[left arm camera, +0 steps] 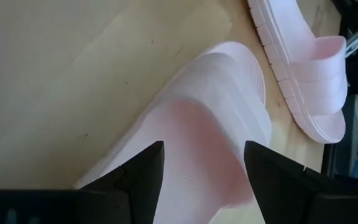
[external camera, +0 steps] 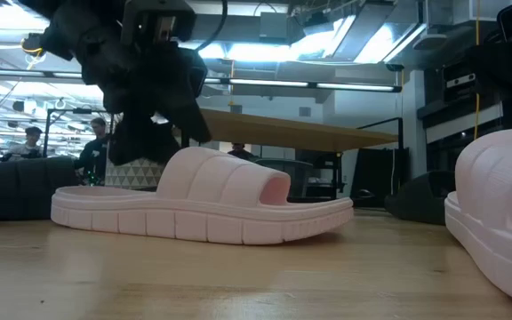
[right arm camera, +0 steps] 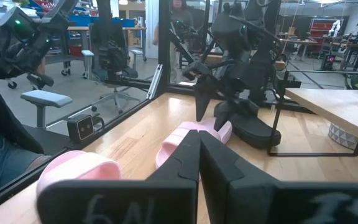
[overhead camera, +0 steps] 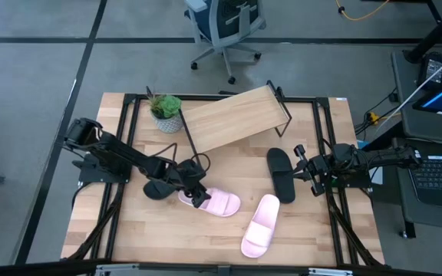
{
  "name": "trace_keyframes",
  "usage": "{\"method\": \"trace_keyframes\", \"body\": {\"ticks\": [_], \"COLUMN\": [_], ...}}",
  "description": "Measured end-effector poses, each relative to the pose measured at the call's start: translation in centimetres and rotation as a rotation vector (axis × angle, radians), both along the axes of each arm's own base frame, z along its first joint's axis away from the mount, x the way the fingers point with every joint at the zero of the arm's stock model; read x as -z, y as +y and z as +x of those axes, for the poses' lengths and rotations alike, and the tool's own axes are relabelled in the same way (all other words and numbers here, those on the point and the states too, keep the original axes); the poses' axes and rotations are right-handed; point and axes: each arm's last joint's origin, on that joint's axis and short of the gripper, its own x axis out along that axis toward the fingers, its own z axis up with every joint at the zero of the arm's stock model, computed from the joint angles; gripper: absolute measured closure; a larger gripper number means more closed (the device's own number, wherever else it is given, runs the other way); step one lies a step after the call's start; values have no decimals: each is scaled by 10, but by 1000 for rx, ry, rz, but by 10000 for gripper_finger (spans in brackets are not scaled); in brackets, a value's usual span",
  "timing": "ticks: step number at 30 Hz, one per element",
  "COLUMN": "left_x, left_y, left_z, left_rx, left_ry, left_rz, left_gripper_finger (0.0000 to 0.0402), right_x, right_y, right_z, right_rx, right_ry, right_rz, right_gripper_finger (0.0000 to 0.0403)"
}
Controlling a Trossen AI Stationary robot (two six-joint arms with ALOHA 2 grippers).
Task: Pick and place slides into the shelf
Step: Put the left pink slide on the shelf
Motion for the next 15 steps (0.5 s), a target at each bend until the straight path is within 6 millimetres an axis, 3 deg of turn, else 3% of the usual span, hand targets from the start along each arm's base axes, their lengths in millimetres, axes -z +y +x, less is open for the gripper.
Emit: {"method": "trace_keyframes", "body": {"ticks": [15], "left_x": [13], "left_y": [-5], "left_z": [10], "left_rx": [33], "left_ry": [-24], "left_rz": [-78], "left_gripper_finger": [189], "right_x": [0], "right_y": [0], "right_z": [0], "right_rx": [0], "right_ry": [0], "right_rz": [0], "right_gripper_finger": [393]}}
